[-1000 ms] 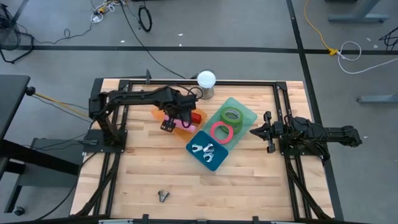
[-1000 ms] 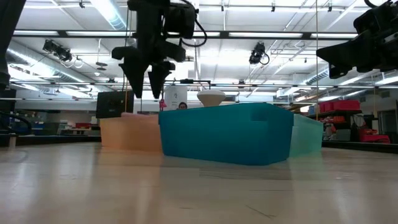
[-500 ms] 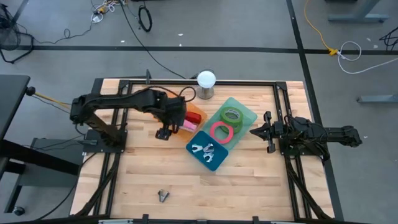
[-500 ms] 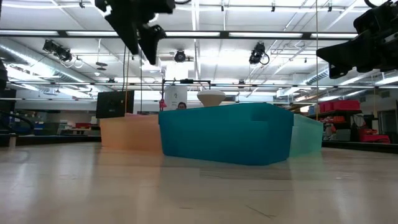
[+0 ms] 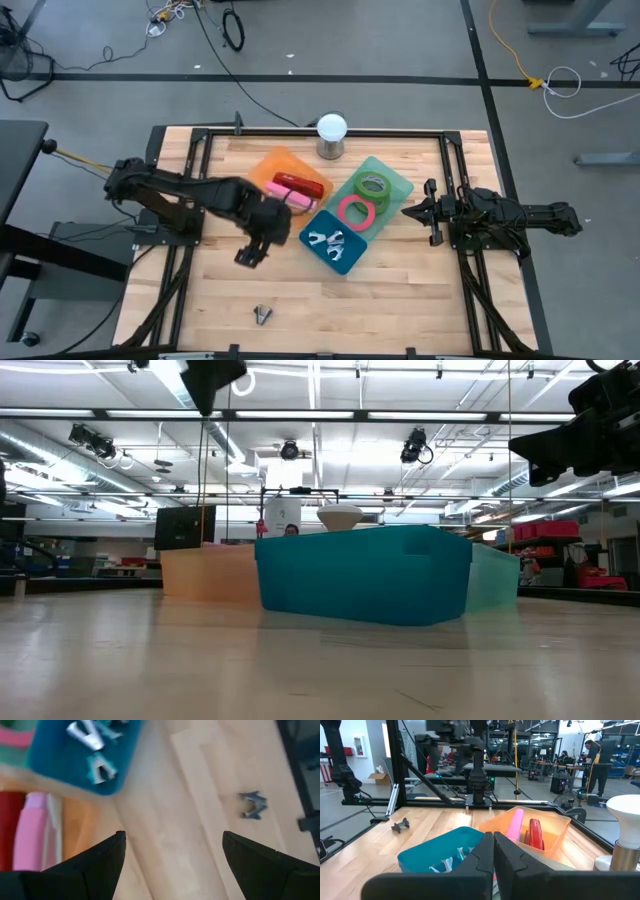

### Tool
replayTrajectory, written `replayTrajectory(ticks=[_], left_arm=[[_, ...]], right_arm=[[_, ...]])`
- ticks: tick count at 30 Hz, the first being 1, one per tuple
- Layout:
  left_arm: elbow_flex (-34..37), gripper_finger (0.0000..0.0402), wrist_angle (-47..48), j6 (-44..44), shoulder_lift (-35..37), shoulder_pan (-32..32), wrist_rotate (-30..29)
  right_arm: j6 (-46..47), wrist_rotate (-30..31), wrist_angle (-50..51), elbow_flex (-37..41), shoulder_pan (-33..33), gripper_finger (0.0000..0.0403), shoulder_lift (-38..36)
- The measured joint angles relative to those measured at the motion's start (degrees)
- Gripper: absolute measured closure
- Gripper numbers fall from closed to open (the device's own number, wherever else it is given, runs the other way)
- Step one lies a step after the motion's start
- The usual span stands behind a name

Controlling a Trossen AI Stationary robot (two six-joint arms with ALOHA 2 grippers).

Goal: Pick and place Stapler, Stapler remover, tape
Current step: Put the black staple remover into the blue bin

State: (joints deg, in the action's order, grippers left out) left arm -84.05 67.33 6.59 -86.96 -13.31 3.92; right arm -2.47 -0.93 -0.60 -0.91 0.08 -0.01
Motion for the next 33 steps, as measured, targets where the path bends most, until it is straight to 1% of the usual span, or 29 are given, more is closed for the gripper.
replayTrajectory(ticks=[3,6,15,22,29,33], left_arm=[[0.0,0.0069,-0.2,-1.3,0.0,-3.7,-0.7],[0.0,0.0069,-0.3,-7.5,0.0,-7.1,-3.0],[0.0,0.0069,-0.7,-39.4,0.0,-16.1,-8.9],[0.0,0.0069,-0.5,-56.8,-0.4,-21.3,-10.0],[0.0,0.0069,0.2,-81.3,-4.8,-25.5,-10.8],[0.1,0.0069,0.2,-90.9,-8.9,-27.0,-10.8]], right_arm=[[0.0,0.0,0.0,0.0,0.0,0.0392,0.0],[0.0,0.0,0.0,0.0,0.0,0.0392,0.0],[0.0,0.0,0.0,0.0,0.0,0.0392,0.0],[0.0,0.0,0.0,0.0,0.0,0.0392,0.0],[0.0,0.0,0.0,0.0,0.0,0.0392,0.0],[0.0,0.0,0.0,0.0,0.0,0.0392,0.0]])
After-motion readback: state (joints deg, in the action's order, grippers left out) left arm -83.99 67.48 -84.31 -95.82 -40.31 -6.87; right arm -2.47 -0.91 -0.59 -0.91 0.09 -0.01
